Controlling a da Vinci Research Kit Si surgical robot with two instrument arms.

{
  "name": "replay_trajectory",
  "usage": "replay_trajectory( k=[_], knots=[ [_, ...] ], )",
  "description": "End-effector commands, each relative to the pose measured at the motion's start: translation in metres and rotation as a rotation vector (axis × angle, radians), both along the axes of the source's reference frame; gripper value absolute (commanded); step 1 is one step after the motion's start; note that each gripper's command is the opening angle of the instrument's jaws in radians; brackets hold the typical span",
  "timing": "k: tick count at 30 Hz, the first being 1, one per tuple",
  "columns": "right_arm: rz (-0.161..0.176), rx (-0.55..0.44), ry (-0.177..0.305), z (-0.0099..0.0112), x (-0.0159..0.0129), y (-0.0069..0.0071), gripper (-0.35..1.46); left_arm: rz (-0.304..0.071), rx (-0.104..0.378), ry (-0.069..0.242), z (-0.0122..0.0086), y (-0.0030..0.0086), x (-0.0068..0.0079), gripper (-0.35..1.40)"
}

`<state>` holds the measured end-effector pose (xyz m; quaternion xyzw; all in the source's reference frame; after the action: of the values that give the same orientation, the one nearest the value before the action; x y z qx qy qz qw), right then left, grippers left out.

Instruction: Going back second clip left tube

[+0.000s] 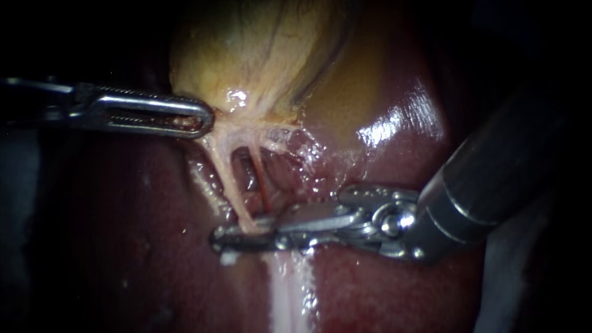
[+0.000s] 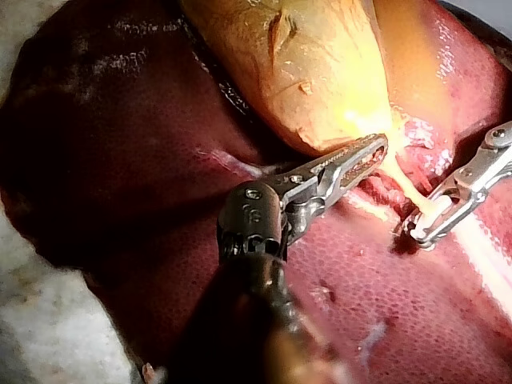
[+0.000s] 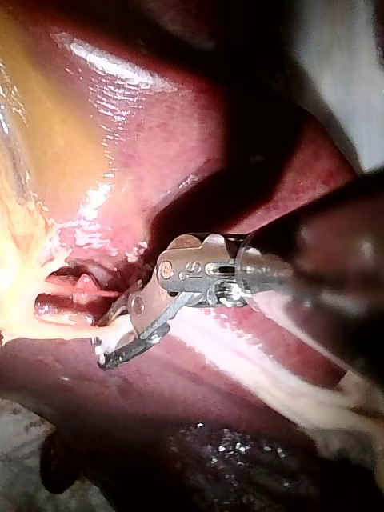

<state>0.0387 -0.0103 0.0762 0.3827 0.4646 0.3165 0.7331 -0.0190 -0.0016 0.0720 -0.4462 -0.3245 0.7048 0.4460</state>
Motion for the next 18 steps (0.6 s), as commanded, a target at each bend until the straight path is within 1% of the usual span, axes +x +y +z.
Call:
replay_trajectory(
  k=[1,3,7,12,16,18],
  knots=[
    [0.015,-0.028,0.001,0.0001,0.0002,0.0000,0.48,0.000,0.000,0.000,0.0000,0.0000,0.0000,-0.35],
    [0.026,-0.055,0.000,0.0001,0.0002,0.0002,0.49,0.000,0.000,0.000,-0.0001,0.0000,0.0000,-0.35],
    [0.016,-0.091,0.009,0.0001,-0.0002,0.0007,0.49,0.000,0.000,0.000,-0.0001,-0.0001,0.0000,-0.35],
    [0.019,-0.113,0.009,-0.0001,-0.0009,0.0013,0.49,0.000,0.000,0.000,-0.0001,-0.0001,0.0000,-0.35],
    [0.017,-0.126,0.012,-0.0007,-0.0019,0.0018,0.49,0.000,0.000,0.000,-0.0001,-0.0001,0.0000,-0.35],
    [0.011,-0.145,0.018,-0.0014,-0.0027,0.0022,0.49,0.000,0.000,0.000,-0.0001,-0.0001,0.0000,-0.35]
  ],
)
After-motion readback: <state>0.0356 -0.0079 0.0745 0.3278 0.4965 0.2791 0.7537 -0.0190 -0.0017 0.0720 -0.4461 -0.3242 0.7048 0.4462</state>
